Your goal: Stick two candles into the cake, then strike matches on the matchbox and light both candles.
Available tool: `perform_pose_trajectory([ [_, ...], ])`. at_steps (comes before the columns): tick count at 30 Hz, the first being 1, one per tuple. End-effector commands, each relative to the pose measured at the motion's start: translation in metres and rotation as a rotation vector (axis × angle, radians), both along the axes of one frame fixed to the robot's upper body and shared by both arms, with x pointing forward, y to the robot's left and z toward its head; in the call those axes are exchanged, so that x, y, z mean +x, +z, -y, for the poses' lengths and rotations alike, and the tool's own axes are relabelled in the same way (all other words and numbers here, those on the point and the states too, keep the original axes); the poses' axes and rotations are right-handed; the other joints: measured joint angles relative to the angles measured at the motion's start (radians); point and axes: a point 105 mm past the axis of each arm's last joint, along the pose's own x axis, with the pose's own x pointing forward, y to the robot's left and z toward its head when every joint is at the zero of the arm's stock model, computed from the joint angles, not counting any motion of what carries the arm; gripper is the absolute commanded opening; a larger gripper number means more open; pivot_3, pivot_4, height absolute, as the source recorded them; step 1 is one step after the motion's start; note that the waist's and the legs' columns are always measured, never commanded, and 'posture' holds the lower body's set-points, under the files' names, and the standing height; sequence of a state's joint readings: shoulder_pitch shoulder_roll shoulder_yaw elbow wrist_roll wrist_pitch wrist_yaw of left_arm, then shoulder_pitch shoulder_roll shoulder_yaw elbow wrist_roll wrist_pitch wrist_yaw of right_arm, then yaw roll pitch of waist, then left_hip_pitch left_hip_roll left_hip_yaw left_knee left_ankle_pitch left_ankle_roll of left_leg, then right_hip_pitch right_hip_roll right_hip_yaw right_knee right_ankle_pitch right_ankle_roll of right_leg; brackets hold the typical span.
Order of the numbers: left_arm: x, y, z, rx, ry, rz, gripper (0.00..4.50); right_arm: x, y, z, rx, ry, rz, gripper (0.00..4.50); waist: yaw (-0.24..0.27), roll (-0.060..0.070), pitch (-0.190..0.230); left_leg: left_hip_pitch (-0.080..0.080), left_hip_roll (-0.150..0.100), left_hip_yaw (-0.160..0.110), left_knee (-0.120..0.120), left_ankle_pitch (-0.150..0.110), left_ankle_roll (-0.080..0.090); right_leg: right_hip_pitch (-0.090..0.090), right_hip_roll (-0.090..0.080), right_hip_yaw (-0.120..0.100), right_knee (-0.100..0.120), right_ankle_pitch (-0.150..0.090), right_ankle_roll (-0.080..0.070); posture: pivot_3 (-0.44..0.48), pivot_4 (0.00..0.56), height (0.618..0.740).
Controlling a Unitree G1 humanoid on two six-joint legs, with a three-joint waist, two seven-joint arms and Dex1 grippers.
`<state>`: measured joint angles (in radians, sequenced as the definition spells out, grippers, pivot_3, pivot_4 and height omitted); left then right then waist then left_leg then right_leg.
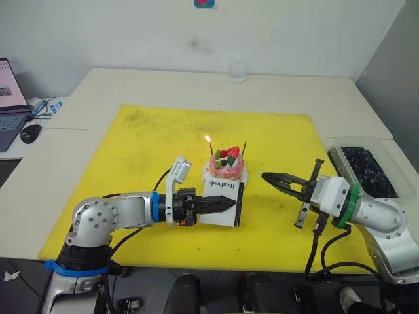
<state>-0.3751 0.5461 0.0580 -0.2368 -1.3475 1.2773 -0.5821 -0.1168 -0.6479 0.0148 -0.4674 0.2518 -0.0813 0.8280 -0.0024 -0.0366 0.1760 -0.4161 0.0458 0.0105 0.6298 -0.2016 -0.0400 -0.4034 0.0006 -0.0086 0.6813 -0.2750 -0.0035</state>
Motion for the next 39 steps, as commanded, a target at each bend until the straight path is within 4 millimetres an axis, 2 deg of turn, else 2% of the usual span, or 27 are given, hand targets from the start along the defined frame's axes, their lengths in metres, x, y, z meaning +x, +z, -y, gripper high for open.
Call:
perform_pose_trajectory([
  [1,0.003,0.009,0.004,-0.024,-0.015,0.047,0.0,0.001,0.01,-0.002,-0.005,0.019,0.059,0.03,0.0,0.0,0.0,0.0,0.0,0.0,0.0,0.0,0.0,0.0,0.0,0.0,0.0,0.0,0.0,0.0,0.15,0.74],
  [6,0.003,0.01,0.006,-0.033,-0.026,0.055,0.0,-0.005,0.007,-0.006,-0.041,0.068,0.074,0.03,0.0,0.0,0.0,0.0,0.0,0.0,0.0,0.0,0.0,0.0,0.0,0.0,0.0,0.0,0.0,0.0,0.15,0.74],
  [11,0.004,0.01,0.005,-0.035,-0.032,0.06,0.0,-0.019,-0.006,-0.011,-0.134,0.155,0.093,0.03,0.0,0.0,0.0,0.0,0.0,0.0,0.0,0.0,0.0,0.0,0.0,0.0,0.0,0.0,0.0,0.0,0.15,0.74],
  [17,0.008,0.013,0.005,-0.039,-0.029,0.075,0.0,-0.018,-0.008,-0.012,-0.155,0.17,0.084,0.03,0.0,0.0,0.0,0.0,0.0,0.0,0.001,0.0,0.0,0.001,0.0,0.0,0.001,0.0,0.0,0.0,0.15,0.74],
  [23,0.006,0.012,0.008,-0.044,-0.04,0.075,0.0,-0.012,-0.001,-0.01,-0.086,0.124,0.102,0.03,0.0,0.0,0.0,0.0,0.0,0.0,0.001,0.0,0.0,0.0,0.0,0.0,0.0,0.0,0.0,0.0,0.15,0.74],
  [28,0.005,0.009,0.009,-0.042,-0.032,0.066,0.0,0.001,0.02,-0.008,0.077,0.028,0.113,0.03,0.0,0.0,0.0,0.0,0.0,0.0,0.001,0.0,0.0,0.001,-0.001,0.0,0.001,0.0,0.0,0.0,0.15,0.74],
  [37,0.004,-0.001,0.007,-0.009,-0.017,0.039,0.0,0.004,0.039,-0.011,0.239,-0.033,0.053,0.03,0.0,0.0,0.0,0.0,0.001,0.0,0.0,0.0,0.0,0.0,-0.002,0.0,0.001,0.0,0.0,0.0,0.15,0.74],
  [39,0.005,0.0,0.007,-0.015,-0.017,0.038,0.0,0.003,0.038,-0.014,0.216,-0.026,0.05,0.03,0.0,0.0,0.0,0.0,0.001,0.0,0.001,0.0,0.0,0.0,-0.002,0.0,0.001,0.0,0.0,0.0,0.15,0.74],
])
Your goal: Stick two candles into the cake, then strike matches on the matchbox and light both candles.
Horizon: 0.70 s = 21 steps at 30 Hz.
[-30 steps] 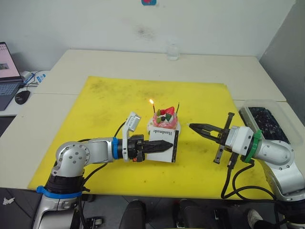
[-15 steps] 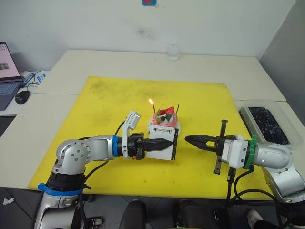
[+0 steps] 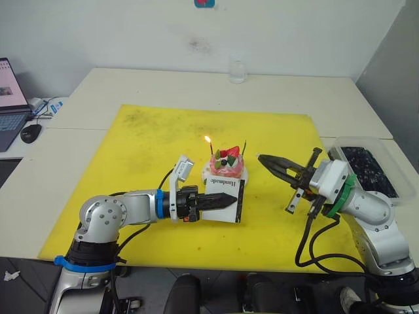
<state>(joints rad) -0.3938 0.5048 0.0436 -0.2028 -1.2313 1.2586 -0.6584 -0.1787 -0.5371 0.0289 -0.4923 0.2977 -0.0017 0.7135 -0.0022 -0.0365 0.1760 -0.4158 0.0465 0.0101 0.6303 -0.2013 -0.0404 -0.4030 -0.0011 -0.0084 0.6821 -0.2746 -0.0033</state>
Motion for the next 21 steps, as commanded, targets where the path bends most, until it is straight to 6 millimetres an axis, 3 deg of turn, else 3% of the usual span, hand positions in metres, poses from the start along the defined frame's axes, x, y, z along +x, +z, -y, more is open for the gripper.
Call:
perform_pose_trajectory([
  [1,-0.003,0.006,0.003,-0.013,-0.022,0.026,0.0,-0.007,0.014,-0.003,-0.004,0.011,0.046,0.03,0.0,0.0,0.0,0.0,0.0,0.0,0.0,0.0,0.0,0.0,0.0,0.0,0.0,0.0,0.0,0.0,0.15,0.74],
  [21,0.007,0.021,0.003,-0.03,-0.016,0.075,0.0,-0.029,-0.019,-0.012,-0.325,0.17,-0.058,0.03,0.0,0.0,0.0,0.0,-0.001,0.0,0.0,0.0,0.0,0.0,0.001,0.0,-0.001,0.0,0.0,0.0,0.15,0.74],
])
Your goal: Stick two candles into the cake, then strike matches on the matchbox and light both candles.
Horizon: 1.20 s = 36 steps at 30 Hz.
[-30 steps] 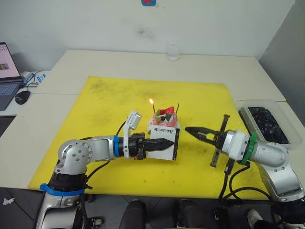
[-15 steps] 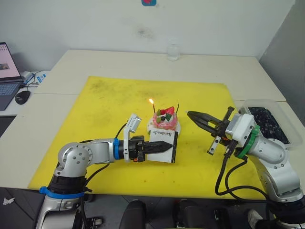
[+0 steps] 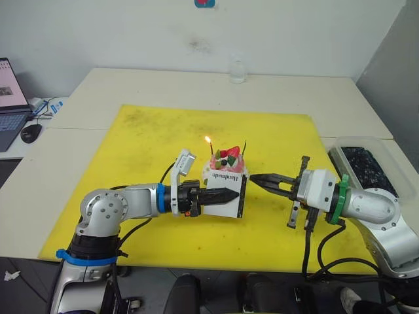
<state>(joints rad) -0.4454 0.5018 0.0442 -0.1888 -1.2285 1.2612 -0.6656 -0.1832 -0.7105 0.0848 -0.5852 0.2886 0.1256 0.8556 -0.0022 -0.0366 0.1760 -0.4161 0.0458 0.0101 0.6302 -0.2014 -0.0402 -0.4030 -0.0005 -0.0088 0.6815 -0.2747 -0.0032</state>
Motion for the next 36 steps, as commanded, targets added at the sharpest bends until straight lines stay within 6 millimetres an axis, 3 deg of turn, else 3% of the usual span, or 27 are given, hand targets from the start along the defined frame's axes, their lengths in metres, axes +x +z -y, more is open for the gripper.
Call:
perform_pose_trajectory([
  [1,0.003,0.01,0.0,-0.024,-0.002,0.04,0.0,-0.012,-0.001,-0.004,-0.04,0.055,0.022,0.03,0.0,0.0,0.0,0.0,0.0,0.0,0.0,0.0,0.0,0.0,0.0,0.0,0.0,0.0,0.0,0.0,0.15,0.74],
  [11,0.007,0.012,0.002,-0.026,-0.002,0.047,0.0,-0.014,-0.017,-0.005,-0.102,0.059,0.014,0.03,-0.001,0.0,0.0,0.0,0.0,0.0,0.0,0.0,0.0,0.0,0.001,0.0,0.0,0.0,0.0,0.0,0.15,0.74],
  [36,0.001,0.012,0.009,-0.037,-0.037,0.043,0.0,0.0,-0.026,-0.012,-0.096,0.039,0.068,0.03,0.0,0.0,0.0,0.0,0.0,0.0,0.0,0.0,0.0,0.0,0.001,0.0,0.0,0.0,0.0,0.0,0.15,0.74],
])
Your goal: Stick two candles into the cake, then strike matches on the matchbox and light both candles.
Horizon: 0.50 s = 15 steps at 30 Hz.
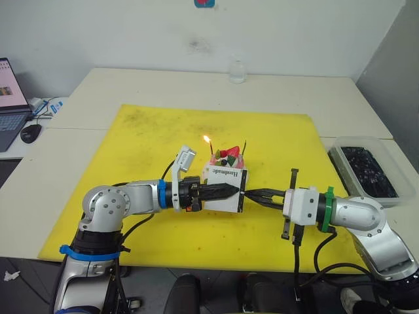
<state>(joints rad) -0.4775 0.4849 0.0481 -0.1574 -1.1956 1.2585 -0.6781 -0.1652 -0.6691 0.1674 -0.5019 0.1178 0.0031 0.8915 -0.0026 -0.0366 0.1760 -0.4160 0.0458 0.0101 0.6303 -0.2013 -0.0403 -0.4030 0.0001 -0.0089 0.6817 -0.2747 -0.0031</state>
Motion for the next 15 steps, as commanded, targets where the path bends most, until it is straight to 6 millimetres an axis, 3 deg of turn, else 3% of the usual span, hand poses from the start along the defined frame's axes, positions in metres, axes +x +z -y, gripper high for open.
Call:
perform_pose_trajectory([
  [1,-0.006,0.009,0.008,-0.033,-0.049,0.033,0.0,-0.002,0.003,-0.005,0.008,0.02,0.034,0.03,0.0,0.0,0.0,0.0,0.0,0.0,0.0,0.0,0.0,0.0,0.0,0.0,0.0,0.0,0.0,0.0,0.15,0.74],
  [15,-0.008,0.017,0.016,-0.058,-0.078,0.05,0.0,-0.002,-0.008,-0.007,-0.052,0.029,0.024,0.03,0.0,0.0,0.0,0.0,0.0,0.0,0.0,0.0,0.0,0.0,0.0,0.0,0.0,0.0,0.0,0.0,0.15,0.74],
])
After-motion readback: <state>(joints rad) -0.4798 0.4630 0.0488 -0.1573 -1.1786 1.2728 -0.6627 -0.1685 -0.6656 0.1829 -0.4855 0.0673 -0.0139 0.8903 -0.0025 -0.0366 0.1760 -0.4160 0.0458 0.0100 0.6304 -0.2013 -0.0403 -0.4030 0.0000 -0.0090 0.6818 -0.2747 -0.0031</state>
